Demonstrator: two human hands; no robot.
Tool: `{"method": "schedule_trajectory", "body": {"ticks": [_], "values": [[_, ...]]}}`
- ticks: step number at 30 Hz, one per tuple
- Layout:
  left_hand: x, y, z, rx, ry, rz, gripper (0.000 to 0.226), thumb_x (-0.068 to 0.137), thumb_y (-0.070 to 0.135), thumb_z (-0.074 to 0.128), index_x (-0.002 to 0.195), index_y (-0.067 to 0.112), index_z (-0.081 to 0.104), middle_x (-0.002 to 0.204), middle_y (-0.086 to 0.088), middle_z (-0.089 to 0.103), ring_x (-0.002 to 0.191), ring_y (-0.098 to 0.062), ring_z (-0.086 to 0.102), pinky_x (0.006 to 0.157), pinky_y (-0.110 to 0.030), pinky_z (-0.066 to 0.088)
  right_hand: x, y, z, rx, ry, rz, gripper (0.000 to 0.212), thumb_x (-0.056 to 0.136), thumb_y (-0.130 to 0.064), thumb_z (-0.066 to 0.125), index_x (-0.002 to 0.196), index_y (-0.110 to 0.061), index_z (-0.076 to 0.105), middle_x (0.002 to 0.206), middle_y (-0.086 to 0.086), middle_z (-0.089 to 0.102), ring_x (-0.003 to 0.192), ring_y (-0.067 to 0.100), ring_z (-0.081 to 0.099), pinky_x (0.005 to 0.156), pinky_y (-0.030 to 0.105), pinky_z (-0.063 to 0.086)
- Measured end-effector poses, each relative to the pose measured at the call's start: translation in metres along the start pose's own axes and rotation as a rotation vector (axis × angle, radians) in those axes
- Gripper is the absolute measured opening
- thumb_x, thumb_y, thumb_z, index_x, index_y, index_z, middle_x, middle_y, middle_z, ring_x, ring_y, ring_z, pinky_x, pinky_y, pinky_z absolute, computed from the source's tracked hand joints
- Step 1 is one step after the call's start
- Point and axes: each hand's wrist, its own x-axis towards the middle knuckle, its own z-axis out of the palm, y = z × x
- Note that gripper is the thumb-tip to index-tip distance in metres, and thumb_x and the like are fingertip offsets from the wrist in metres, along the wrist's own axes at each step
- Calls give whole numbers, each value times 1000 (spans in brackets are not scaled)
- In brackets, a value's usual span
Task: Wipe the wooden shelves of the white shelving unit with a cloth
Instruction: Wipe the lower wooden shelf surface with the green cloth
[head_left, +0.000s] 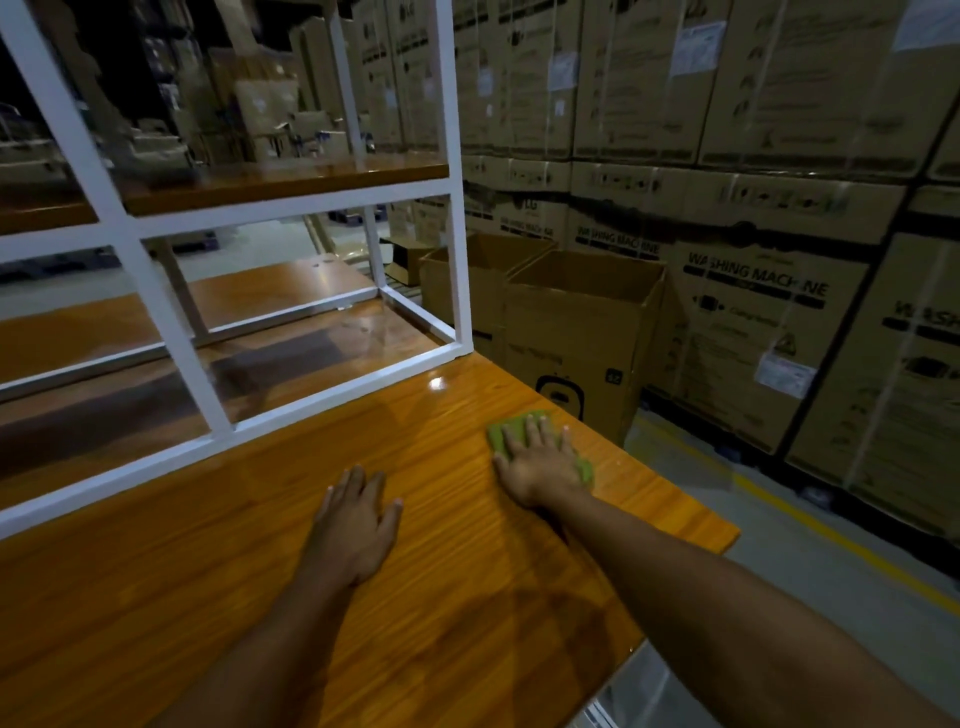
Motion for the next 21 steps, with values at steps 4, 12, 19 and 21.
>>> {"method": "schedule_trajectory", "body": {"ticks": [4,12,19,21], "values": [[17,-1,-4,5,1,-7,60,101,53,27,151,21,27,162,-8,14,150,-24,8,121,-44,8,-10,-48,11,-42,-29,-207,65,103,-60,11,159,-31,-2,166,12,-10,152,30,-15,120,60,-10],[16,-1,-8,9,-23,12,60,101,52,27,151,20,25,162,-9,14,150,-26,7,122,-43,8,-60,42,9,-18,-22,-109,70,94,-72,5,157,-43,-5,165,-2,-17,153,20,-14,121,61,-5],[16,4,-7,-1,30,-8,58,100,51,31,150,20,29,161,-8,20,149,-26,13,119,-40,16,37,11,-2,86,20,81,68,100,-66,12,160,-35,2,168,8,-9,153,30,-12,118,64,-9],[20,2,-6,-16,37,-12,58,100,51,33,149,21,32,160,-8,23,148,-26,15,118,-40,20,54,-24,1,77,19,2,67,101,-64,11,159,-34,1,167,10,-9,153,32,-13,118,64,-9]]}}
